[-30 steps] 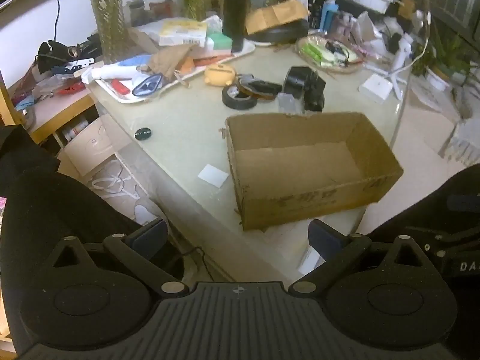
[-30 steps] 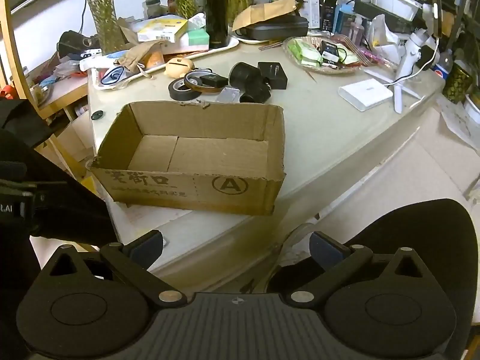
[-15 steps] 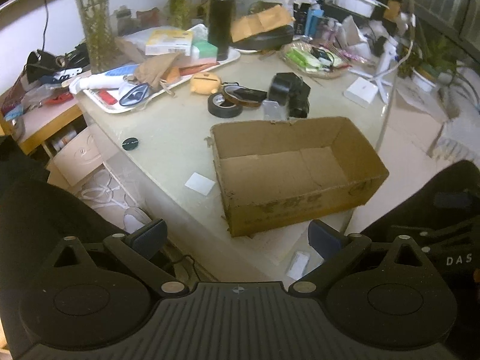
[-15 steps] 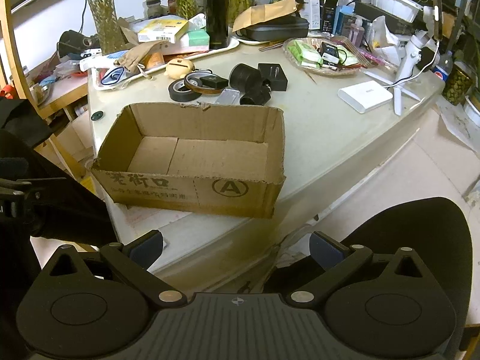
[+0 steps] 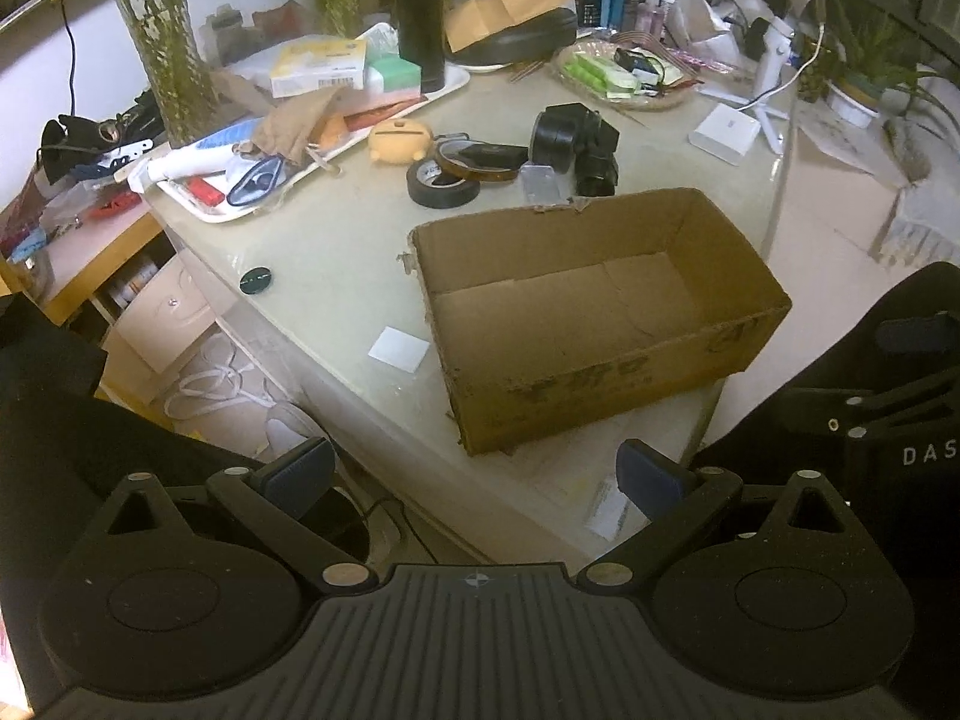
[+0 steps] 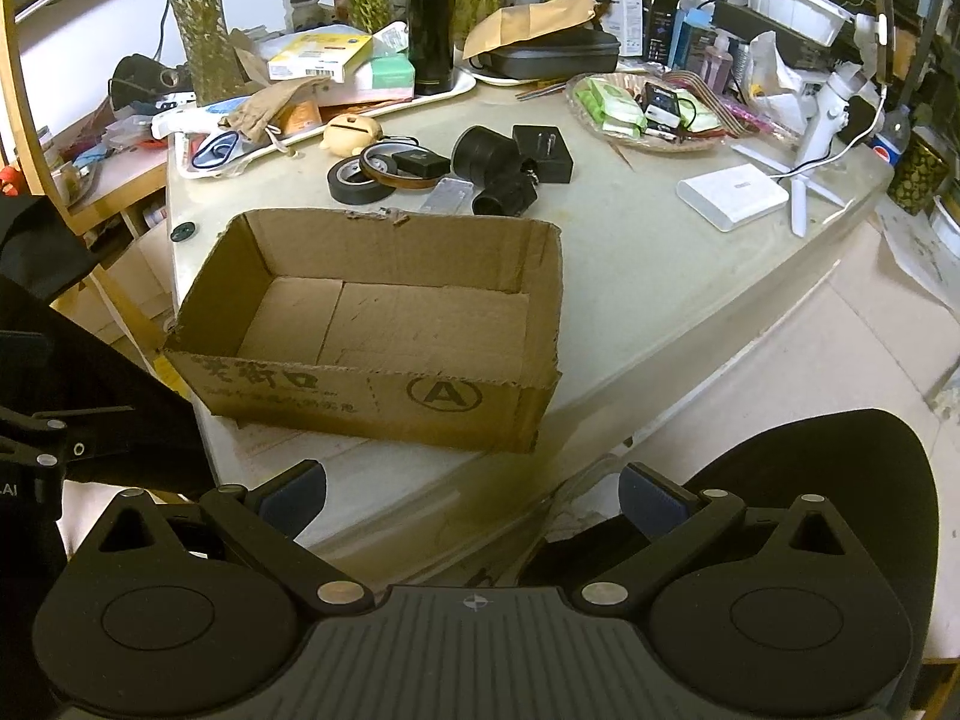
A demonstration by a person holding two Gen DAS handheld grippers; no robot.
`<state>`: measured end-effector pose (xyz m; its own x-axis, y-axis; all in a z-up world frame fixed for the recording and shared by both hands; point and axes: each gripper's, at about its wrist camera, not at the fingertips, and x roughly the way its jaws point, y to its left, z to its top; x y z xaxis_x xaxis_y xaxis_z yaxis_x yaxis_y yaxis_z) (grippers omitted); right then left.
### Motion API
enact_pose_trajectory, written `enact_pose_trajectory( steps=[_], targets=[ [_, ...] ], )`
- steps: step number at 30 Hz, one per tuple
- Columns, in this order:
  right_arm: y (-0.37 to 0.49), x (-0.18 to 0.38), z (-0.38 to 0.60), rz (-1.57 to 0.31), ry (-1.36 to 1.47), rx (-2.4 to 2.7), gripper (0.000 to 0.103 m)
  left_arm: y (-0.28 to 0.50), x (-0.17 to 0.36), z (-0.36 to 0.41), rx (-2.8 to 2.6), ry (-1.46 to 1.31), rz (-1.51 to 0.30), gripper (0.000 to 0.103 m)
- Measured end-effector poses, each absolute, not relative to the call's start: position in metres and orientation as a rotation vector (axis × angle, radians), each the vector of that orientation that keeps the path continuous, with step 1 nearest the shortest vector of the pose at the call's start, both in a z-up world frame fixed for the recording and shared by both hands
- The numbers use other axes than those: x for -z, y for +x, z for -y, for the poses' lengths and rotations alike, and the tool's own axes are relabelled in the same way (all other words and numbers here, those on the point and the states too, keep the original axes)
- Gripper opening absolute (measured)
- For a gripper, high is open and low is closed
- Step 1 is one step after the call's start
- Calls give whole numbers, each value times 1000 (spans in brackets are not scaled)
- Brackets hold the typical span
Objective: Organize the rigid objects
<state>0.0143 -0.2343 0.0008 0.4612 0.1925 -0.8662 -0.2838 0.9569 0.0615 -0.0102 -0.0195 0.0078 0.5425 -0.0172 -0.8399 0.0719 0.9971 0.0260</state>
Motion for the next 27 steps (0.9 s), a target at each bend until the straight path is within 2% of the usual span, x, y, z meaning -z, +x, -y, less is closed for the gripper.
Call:
enact_pose_trajectory(
  steps=[6,13,27],
  targets=[
    [25,0,238,-1059,-85,-290,103,-4,-4,18,39,72,-1004,102],
    [30,-8,236,-980,-102,-292,103,-1,-7,15,22,56,-972,103],
    [41,-3,232,-1017,-105,-324,103,13,-14,3,18,12,-944,102]
  ],
)
